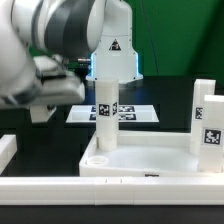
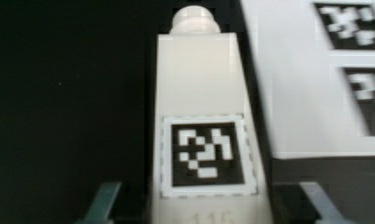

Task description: Assemble desk

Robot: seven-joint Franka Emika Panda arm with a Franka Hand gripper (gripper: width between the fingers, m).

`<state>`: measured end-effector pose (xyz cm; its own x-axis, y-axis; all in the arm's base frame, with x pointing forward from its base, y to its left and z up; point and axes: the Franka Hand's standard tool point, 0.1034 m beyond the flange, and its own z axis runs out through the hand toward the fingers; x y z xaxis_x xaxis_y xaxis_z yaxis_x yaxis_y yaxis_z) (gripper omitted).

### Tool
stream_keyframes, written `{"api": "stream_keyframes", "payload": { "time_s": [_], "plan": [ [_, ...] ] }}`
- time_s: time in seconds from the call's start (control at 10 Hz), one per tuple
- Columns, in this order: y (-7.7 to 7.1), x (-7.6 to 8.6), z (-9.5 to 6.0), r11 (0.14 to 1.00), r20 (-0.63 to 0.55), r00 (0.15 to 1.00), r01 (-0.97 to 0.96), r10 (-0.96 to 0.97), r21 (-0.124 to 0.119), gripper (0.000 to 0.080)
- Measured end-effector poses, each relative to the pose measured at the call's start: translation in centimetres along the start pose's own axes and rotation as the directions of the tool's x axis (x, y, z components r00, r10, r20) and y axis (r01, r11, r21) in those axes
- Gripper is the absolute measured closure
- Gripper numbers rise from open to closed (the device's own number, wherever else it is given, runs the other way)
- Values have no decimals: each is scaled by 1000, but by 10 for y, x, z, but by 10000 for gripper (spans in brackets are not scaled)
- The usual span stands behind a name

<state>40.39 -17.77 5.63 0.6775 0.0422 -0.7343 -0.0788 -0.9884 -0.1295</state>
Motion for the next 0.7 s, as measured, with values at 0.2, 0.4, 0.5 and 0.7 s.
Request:
{"api": "stream_keyframes", "payload": {
  "time_s": [0.2, 0.4, 0.5, 0.7],
  "plan": [
    [-20, -29, -38, 999, -39, 999, 5, -4, 38, 510],
    [-25, -32, -46, 998, -59, 998, -31, 34, 51, 510],
    [-20, -22, -48, 999, -126, 992, -22, 26, 29, 510],
    [-34, -14, -77, 1000, -276, 961, 3, -10, -26, 510]
  ]
}}
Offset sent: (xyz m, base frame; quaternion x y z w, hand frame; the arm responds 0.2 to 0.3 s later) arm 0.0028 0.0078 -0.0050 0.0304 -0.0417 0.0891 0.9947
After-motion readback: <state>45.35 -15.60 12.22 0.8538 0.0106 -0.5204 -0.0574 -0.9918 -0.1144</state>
